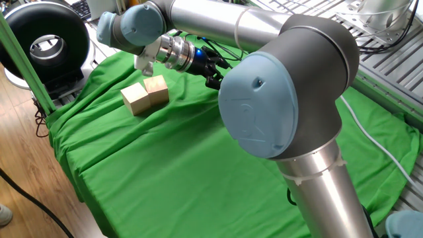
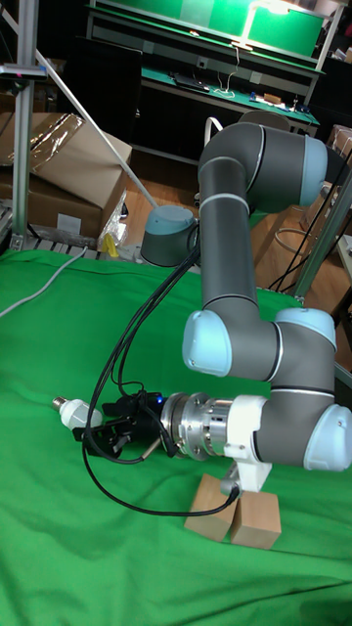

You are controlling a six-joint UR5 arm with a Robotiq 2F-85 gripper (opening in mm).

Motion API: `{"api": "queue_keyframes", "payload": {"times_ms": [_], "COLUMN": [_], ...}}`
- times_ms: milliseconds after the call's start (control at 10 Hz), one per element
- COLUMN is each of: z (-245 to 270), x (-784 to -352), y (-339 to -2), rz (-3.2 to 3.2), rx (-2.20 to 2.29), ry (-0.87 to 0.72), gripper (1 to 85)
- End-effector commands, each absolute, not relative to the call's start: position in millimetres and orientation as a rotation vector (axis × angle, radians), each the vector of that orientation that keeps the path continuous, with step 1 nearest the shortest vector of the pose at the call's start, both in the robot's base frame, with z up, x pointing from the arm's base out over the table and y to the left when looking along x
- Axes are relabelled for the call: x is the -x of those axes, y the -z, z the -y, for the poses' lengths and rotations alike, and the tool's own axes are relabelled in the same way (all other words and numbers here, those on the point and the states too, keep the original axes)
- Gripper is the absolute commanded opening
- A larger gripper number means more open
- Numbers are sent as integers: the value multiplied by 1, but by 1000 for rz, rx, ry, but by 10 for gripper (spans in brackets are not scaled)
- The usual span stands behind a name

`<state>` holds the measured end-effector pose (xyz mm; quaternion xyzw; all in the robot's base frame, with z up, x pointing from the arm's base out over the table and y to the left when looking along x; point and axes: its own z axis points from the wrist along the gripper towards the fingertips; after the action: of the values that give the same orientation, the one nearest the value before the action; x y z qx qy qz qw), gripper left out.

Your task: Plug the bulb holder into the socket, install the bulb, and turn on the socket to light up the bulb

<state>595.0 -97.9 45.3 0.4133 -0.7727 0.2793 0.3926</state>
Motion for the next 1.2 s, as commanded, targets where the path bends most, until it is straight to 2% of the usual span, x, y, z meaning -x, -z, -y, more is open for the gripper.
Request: {"api": "queue_keyframes", "payload": {"times_ms": [0,1100], "z": [103,98], "x": [-594,-591], "y": [-42,-27], "rz": [1948,1958], "rx": [-1069,-1061], "ry": [-699,-690], "gripper": [660,640]}}
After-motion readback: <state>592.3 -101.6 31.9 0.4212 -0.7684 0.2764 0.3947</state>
